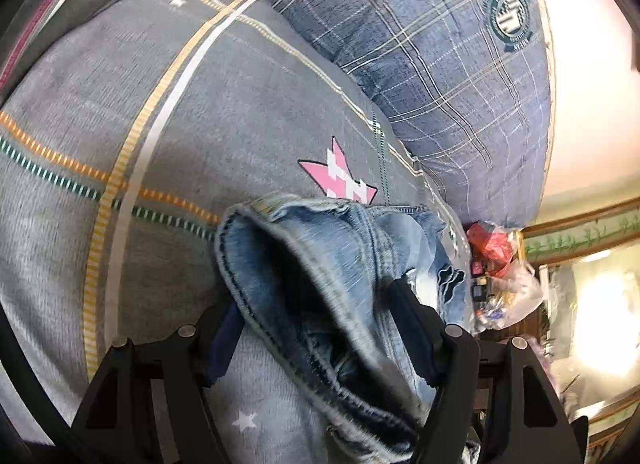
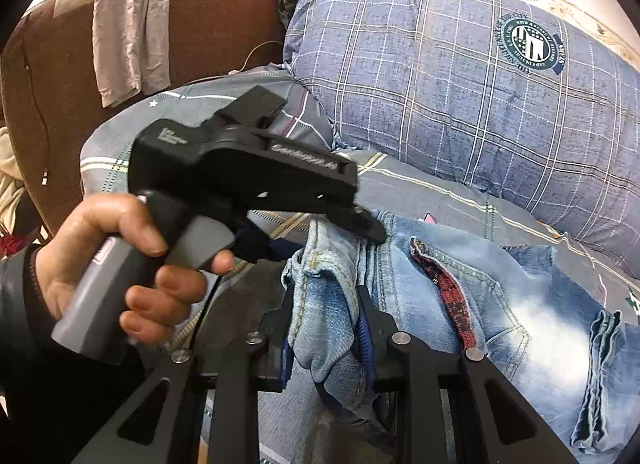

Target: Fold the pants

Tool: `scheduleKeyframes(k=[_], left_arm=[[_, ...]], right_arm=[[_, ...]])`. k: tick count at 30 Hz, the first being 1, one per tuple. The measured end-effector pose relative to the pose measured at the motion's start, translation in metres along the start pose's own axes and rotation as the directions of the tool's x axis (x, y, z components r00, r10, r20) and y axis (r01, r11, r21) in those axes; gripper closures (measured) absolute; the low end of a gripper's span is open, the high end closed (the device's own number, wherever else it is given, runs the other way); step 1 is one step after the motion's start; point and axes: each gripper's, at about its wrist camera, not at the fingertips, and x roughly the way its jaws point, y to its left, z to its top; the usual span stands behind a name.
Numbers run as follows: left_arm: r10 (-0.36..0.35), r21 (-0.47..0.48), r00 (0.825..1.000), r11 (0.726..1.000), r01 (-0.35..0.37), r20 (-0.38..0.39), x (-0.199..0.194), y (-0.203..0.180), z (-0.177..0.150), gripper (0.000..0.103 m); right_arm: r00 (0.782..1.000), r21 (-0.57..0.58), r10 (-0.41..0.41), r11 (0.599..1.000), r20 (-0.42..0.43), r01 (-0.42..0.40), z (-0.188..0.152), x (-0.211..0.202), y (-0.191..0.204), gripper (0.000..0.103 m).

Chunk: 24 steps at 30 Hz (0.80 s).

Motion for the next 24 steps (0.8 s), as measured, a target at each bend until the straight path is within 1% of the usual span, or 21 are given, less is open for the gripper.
scheduleKeyframes(k=[1, 3, 4, 6, 10, 13, 18, 24], left_arm=[[0.010, 0.015, 1.000, 1.000, -0.010, 0.010, 0.000, -0.002, -0.001, 0.052], [0.017, 0.049, 1.000, 0.999, -0.017, 0.011, 0.000, -0.005, -0.002, 0.069], [0.022, 0.064, 1.000, 0.998, -0.023, 0.020, 0.000, -0.007, -0.003, 0.074], [0.056, 0.121, 0.997, 0.991, -0.061, 0.044, -0.003, -0.015, -0.005, 0.081], [0.121, 0.192, 0.989, 0.972, -0.134, 0.082, -0.004, -0.027, -0.011, 0.088], [0.160, 0.239, 0.981, 0.954, -0.183, 0.112, -0.007, -0.037, -0.016, 0.089], [0.217, 0.287, 0.964, 0.924, -0.253, 0.151, -0.008, -0.050, -0.020, 0.090], [0.265, 0.348, 0.945, 0.882, -0.318, 0.192, -0.014, -0.076, -0.027, 0.090]], right_arm=[[1.000, 0.001, 0.000, 1.000, -0.002, 0.000, 0.000, 0.000, 0.001, 0.075], [1.000, 0.004, 0.001, 1.000, -0.004, -0.001, -0.002, 0.001, 0.001, 0.075], [1.000, 0.006, 0.001, 1.000, -0.004, -0.001, -0.002, 0.001, 0.001, 0.075], [1.000, 0.010, 0.007, 1.000, -0.004, -0.007, -0.003, -0.001, 0.000, 0.075], [1.000, 0.011, 0.013, 1.000, -0.007, -0.013, -0.006, -0.001, -0.002, 0.075], [1.000, 0.015, 0.016, 1.000, -0.008, -0.016, -0.007, -0.002, -0.003, 0.075], [1.000, 0.037, 0.025, 0.999, -0.004, -0.025, -0.006, -0.006, -0.008, 0.075], [0.999, 0.069, 0.026, 0.997, 0.030, -0.028, -0.003, -0.021, -0.020, 0.075]])
